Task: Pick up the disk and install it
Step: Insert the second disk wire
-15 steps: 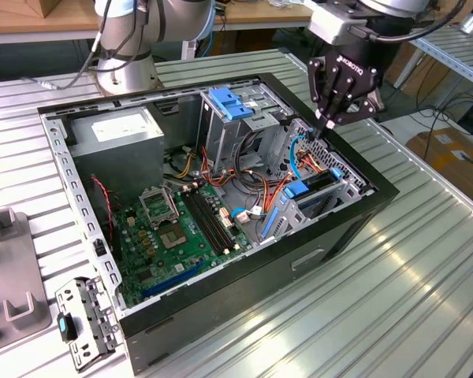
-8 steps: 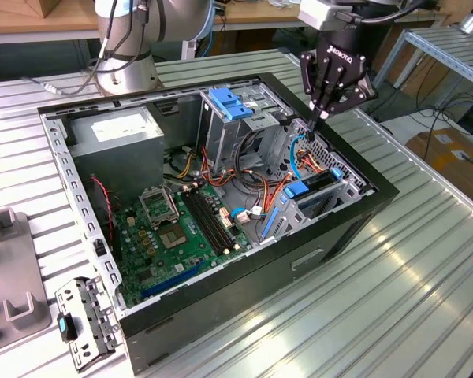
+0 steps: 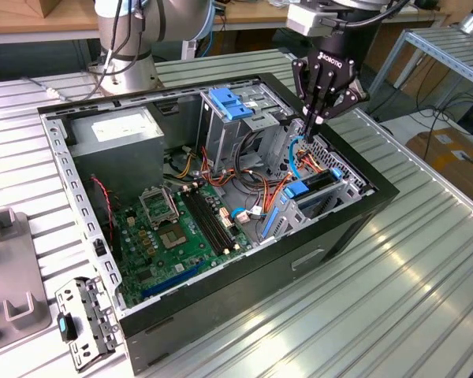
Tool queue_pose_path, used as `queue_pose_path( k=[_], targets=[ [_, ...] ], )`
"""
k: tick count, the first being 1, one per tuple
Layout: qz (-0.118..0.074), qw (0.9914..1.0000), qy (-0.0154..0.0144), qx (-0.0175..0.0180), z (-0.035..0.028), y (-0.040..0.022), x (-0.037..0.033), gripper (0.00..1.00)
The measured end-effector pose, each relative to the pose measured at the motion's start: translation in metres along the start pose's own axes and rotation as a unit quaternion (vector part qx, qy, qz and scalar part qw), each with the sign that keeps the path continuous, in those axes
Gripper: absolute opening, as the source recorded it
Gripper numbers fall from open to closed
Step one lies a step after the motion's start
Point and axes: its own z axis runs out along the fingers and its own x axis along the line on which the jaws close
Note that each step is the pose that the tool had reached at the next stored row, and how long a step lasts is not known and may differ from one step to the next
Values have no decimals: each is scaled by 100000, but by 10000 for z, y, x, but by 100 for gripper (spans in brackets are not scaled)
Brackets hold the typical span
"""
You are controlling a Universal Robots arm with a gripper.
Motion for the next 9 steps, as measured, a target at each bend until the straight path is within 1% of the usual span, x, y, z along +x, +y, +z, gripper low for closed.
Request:
queue_pose_path(
  k=[4, 7, 9],
  targets=[
    [-5, 100000, 67, 3, 0, -2, -3, 18],
    [-27, 100000, 66, -77, -33, -4, 2, 18],
    [-50, 100000, 71, -258, -74, -5, 8, 18]
  ],
)
